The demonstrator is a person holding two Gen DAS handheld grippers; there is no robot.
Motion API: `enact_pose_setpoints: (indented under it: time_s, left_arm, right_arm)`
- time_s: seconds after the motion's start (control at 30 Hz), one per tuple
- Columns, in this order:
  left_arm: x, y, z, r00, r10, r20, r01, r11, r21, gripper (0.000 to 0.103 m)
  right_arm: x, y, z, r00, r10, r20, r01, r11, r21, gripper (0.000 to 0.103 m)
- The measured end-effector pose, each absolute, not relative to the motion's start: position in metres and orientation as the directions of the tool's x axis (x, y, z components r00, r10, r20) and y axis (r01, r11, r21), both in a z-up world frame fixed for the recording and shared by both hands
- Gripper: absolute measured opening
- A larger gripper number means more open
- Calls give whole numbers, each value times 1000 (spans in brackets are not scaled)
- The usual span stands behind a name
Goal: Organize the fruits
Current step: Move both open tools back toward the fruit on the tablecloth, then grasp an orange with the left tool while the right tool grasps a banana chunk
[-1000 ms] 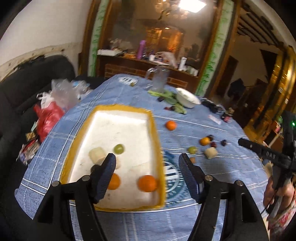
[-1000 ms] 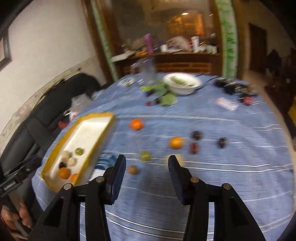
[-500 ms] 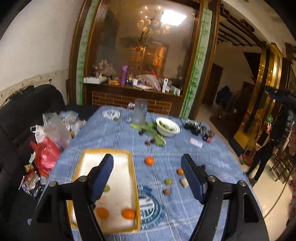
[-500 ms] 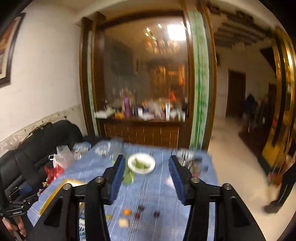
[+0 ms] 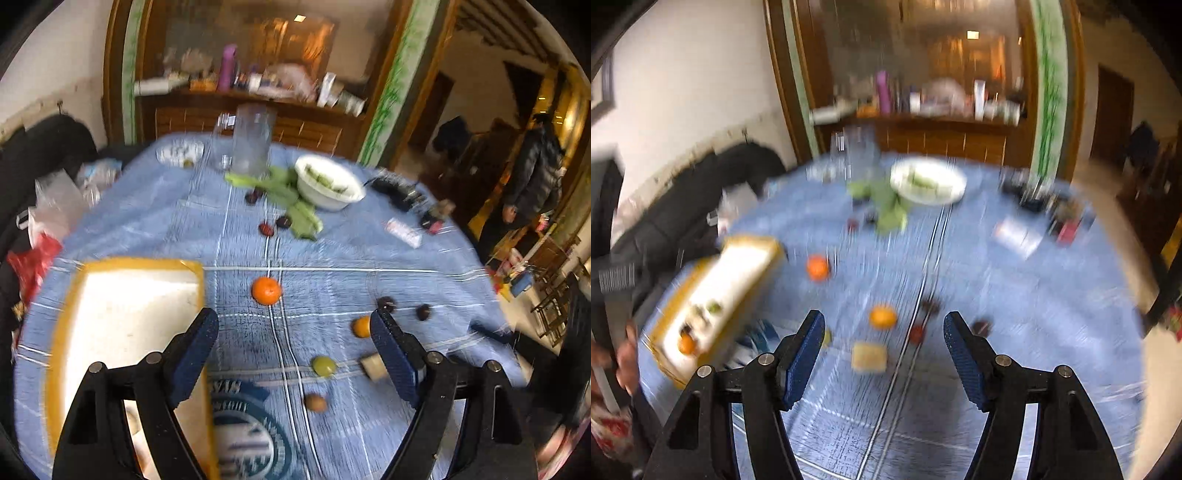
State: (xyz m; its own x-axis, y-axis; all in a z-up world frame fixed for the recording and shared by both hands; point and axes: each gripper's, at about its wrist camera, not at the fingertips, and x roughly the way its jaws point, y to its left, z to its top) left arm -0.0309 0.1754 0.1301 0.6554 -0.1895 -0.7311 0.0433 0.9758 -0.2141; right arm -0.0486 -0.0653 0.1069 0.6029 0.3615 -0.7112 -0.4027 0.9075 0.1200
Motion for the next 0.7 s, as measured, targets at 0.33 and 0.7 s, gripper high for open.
enact_pose_setpoints:
  time_s: [0.33,0.7]
  left_arm:
    - [60,153,46,574,-58,-817,7,998,-65,83]
    - [78,133,8,520,-1,-854,44,999,26,65]
  right_arm:
    - [-23,-45,6,496,360,-790,-389,906,169,69]
    - [-12,-35,-3,506,337,-794,-388,911,139,63]
